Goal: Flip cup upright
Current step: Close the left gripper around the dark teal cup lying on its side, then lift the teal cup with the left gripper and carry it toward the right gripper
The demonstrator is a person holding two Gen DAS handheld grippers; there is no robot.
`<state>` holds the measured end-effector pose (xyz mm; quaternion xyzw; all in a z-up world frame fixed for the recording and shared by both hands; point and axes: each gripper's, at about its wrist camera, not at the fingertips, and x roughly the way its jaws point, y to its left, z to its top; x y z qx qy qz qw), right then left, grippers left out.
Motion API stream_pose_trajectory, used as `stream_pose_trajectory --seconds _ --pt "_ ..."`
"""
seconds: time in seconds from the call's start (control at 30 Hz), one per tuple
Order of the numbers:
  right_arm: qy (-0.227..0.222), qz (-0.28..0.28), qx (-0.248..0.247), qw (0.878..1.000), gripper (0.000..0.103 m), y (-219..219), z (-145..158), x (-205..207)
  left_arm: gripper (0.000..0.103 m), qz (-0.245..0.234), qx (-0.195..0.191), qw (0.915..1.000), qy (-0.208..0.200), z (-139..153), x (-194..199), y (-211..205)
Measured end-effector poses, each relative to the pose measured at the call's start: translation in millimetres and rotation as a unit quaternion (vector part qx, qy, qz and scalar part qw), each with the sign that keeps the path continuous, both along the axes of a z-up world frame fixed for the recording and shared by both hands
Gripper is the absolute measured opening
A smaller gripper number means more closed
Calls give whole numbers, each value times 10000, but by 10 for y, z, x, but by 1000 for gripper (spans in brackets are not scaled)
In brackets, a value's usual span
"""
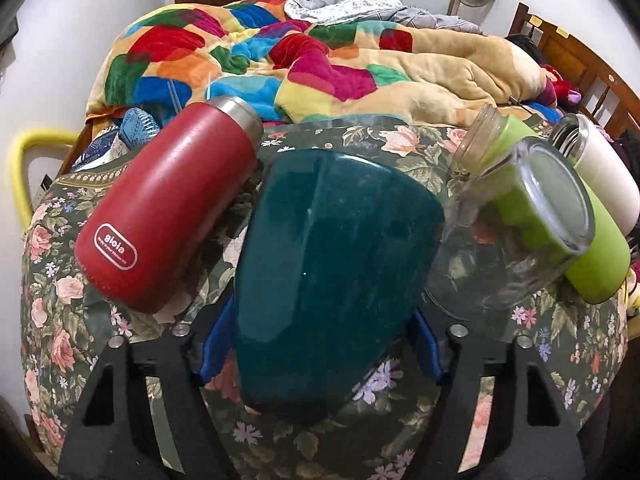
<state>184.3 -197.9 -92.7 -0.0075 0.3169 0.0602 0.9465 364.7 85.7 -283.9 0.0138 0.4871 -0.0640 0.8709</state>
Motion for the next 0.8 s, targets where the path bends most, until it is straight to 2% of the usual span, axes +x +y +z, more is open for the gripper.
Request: stream_pose_trajectory --seconds 0.17,0.43,0.8 --pt "53 7 13 10000 103 19 -30 5 66 133 124 9998 -116 29 -59 -5" --pt "107 79 27 9999 103 36 -60 -44 65 325 122 9990 -292 232 -440 47" --pt "161 185 -55 9997 103 63 -124 -165 65 114 36 9977 -663 557 -1094 -171"
